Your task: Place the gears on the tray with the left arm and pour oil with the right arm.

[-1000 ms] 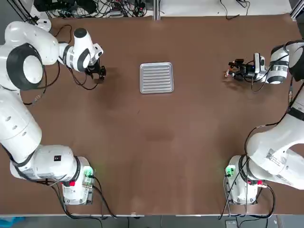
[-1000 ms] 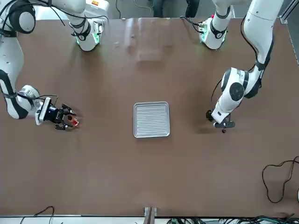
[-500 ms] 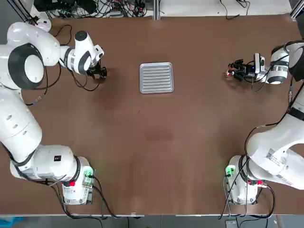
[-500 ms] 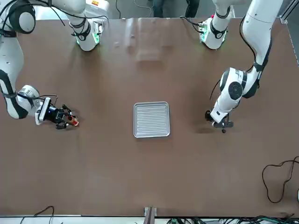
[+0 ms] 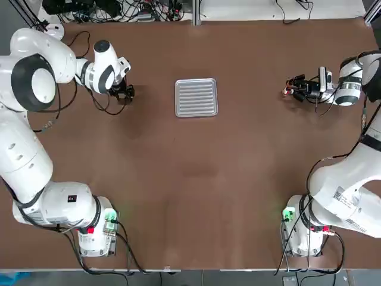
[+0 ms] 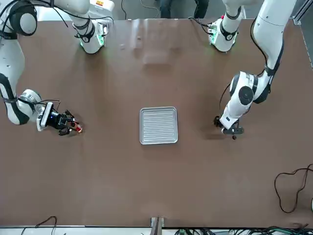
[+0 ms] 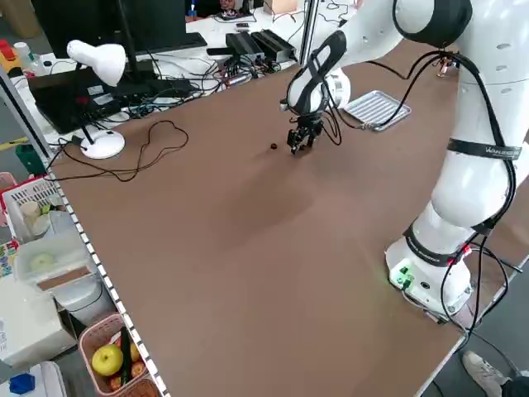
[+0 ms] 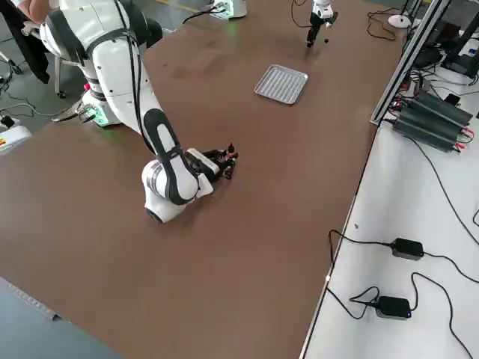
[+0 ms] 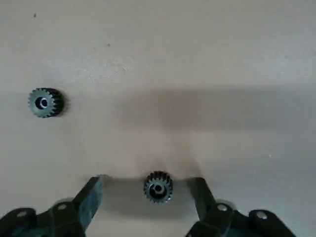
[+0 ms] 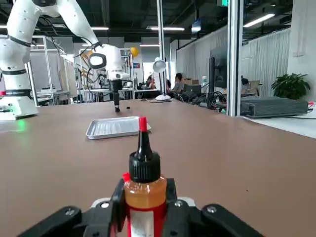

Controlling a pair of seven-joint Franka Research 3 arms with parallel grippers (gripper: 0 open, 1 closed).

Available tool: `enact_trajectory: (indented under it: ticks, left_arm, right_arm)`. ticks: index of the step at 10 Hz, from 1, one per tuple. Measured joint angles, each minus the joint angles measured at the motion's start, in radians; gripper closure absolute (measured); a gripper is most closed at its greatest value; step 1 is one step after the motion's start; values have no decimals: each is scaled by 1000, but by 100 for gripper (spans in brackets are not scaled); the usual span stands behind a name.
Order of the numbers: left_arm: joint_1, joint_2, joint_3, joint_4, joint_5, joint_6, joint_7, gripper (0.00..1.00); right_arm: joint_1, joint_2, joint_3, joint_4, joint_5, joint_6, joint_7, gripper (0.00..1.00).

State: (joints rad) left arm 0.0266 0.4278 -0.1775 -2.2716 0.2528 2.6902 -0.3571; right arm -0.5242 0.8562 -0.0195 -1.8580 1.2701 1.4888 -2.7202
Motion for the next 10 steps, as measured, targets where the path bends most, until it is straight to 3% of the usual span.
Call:
enact_trajectory:
  ticks: [5, 6, 7, 8, 10]
  left_arm:
    - [-1, -4, -8, 1, 0, 6, -2, 48]
    - [-1, -5, -8, 1, 0, 6, -3, 56]
    - [1, -8, -7, 1, 0, 6, -3, 70]
    - [2, -14, -5, 0, 0, 3, -3, 75]
    - [2, -12, -4, 0, 0, 4, -3, 75]
  right_arm:
    - [4, -7, 1, 83, 0, -52, 121, 66]
    - [10, -14, 2, 100, -1, -65, 168, 66]
    - [17, -23, 2, 110, -1, -70, 202, 66]
    - [23, -33, 2, 113, -1, -71, 231, 66]
    - [27, -42, 2, 124, -3, -89, 271, 66]
